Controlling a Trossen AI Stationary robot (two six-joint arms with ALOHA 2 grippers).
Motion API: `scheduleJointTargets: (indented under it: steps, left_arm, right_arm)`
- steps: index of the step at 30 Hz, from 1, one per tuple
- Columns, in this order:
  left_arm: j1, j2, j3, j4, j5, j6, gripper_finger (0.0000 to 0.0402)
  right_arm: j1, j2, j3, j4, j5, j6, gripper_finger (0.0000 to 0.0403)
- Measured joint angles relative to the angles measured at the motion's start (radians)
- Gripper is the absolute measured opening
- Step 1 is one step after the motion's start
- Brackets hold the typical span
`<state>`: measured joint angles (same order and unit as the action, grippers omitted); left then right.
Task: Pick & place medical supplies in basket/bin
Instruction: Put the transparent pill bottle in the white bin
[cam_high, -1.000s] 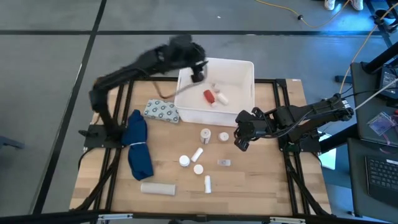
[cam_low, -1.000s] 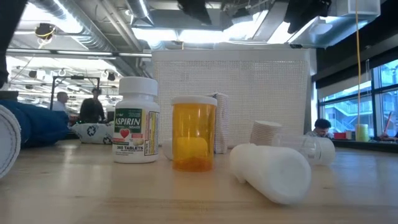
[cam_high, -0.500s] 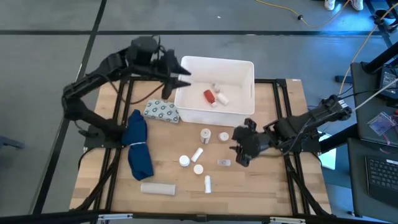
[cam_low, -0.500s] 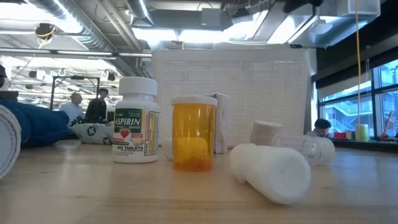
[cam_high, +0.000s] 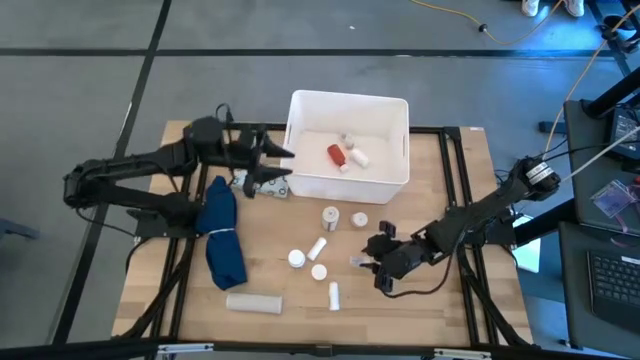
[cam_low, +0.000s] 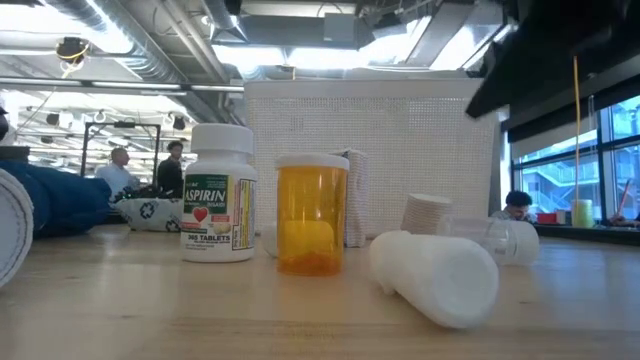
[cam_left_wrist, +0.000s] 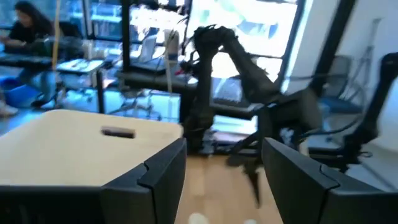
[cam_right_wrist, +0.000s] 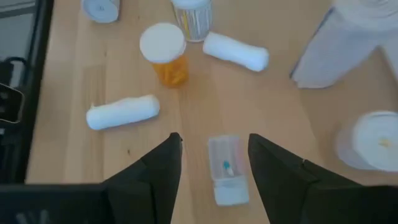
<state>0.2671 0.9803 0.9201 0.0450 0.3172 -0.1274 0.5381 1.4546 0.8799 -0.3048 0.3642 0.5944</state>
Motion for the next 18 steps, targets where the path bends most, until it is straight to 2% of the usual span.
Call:
scheduleJointTargets:
  steps: [3,8,18]
  left_arm:
    - [-0.033,-0.038,-0.092,0.114,-0.001,-0.037,0.0203]
    - [-0.074,-0.08,-0.184,0.173,-0.005,-0.092,0.0203]
    - [-0.123,-0.082,-0.197,0.178,-0.011,-0.089,0.0203]
  right_arm:
    - [0.0,0.025,-0.05,0.042,0.0,-0.023,0.0187]
    - [-0.002,0.093,-0.067,0.068,-0.012,-0.03,0.0187]
    - [-0.047,0.271,-0.032,0.108,-0.057,-0.046,0.0187]
